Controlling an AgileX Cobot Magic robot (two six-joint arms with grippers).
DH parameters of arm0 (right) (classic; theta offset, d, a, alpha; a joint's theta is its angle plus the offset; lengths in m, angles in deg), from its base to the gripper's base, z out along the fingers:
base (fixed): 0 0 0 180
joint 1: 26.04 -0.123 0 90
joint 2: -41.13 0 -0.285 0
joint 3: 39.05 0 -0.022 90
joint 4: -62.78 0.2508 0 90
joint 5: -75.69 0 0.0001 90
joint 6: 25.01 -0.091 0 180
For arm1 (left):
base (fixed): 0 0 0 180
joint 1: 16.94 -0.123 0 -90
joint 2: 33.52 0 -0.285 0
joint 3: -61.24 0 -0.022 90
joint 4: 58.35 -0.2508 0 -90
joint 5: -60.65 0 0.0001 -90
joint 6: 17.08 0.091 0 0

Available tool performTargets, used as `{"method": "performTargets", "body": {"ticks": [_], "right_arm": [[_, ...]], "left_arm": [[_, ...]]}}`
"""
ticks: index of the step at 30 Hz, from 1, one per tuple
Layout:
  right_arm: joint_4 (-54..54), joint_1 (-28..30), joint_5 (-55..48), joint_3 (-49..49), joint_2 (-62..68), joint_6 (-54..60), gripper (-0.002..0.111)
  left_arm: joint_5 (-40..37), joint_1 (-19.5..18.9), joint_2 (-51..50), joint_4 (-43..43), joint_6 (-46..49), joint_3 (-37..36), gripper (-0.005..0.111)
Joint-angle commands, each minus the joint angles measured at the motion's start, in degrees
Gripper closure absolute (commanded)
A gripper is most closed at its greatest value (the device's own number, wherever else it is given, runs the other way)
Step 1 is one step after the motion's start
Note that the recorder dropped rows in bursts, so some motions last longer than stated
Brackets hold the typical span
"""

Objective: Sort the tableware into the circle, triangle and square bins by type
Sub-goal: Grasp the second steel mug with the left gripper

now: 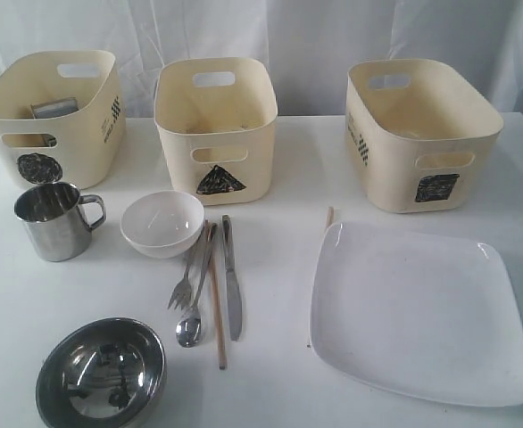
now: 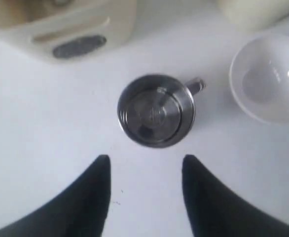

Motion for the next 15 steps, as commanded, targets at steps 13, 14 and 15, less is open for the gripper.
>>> {"method": "performTargets", "body": {"ticks": [13,14,15], "right_arm": [[-0.1,0.5,0.1,0.0,-0.4,0.7,0.108],[-0.1,0.5,0.1,0.0,-0.4,0.7,0.108],[-0.1,0.5,0.1,0.0,-0.4,0.7,0.108]], "left_arm": [[20.5,-0.1,-11.4,0.9,-1.2,-10.9,0.043],[21.7,-0.1,-12.9,1.9,-1.1,-10.9,0.043],[22.8,0.0,-14.0,2.6,-0.6,-10.9,0.043]]}}
